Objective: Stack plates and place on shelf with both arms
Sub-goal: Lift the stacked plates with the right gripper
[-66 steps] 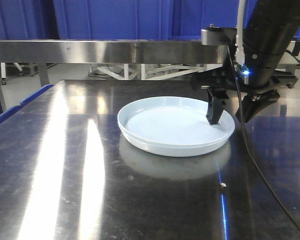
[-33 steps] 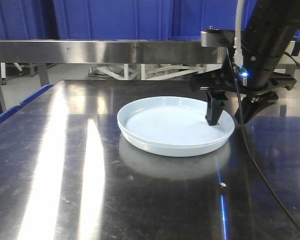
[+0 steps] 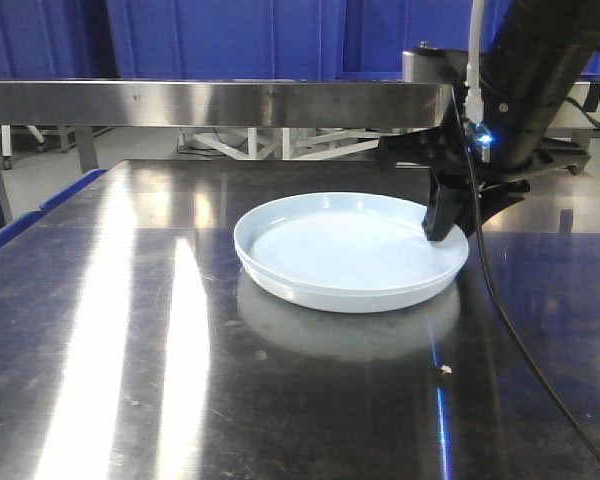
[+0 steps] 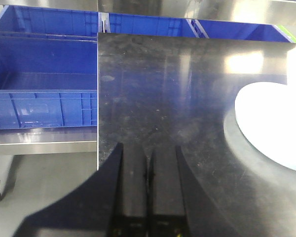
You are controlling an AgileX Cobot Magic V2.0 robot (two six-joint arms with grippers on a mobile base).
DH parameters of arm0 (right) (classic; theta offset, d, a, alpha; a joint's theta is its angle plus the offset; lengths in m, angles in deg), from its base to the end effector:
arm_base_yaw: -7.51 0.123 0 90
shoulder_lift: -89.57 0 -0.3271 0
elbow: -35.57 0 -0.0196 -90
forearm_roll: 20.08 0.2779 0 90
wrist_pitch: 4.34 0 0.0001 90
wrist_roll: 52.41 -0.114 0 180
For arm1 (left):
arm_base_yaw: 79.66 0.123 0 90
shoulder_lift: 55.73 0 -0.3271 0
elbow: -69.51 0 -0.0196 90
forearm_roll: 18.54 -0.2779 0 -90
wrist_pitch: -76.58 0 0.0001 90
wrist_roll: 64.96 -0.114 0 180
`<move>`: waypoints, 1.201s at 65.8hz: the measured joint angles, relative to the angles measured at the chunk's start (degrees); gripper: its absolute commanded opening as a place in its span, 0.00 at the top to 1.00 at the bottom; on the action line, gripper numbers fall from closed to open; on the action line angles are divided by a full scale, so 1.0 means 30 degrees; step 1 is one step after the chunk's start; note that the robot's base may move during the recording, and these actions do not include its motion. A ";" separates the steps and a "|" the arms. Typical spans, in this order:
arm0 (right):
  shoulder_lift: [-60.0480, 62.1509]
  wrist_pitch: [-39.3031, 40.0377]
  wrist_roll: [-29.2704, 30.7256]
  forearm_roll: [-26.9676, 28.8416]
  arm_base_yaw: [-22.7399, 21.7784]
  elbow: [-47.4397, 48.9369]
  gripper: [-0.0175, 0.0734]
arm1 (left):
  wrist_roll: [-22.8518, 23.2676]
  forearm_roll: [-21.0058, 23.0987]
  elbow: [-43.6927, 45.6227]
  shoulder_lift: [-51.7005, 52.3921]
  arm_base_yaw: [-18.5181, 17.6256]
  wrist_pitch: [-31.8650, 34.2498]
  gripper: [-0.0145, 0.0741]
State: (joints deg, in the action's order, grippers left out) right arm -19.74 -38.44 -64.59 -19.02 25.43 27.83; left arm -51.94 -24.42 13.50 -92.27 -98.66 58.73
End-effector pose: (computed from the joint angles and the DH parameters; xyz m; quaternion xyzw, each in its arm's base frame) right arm 0.3988 0.1302 0.2229 -0.0424 0.9675 0.0714 0.2388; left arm 0.1170 -0.0365 0.2853 0.0739 0.8173 -0.1180 0.5591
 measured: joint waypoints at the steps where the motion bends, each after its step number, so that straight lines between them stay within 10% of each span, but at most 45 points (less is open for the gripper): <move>1: 0.0078 -0.0004 0.0000 0.0000 0.0000 0.0037 0.75 | 0.0000 0.0000 0.0000 0.0000 0.0000 0.0000 0.74; 44: 0.7452 -0.0804 0.0154 -0.0580 0.0000 0.1104 0.75 | 0.0000 0.0000 0.0000 0.0000 0.0000 0.0000 0.74; 79: 1.6771 0.0445 0.0154 -0.0668 -0.2806 -0.7160 0.75 | 0.0000 0.0000 0.0000 0.0000 0.0000 0.0000 0.74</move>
State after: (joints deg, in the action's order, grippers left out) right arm 30.57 -37.10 -64.13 -21.02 17.01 6.35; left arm -51.94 -24.42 13.50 -92.27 -98.66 58.73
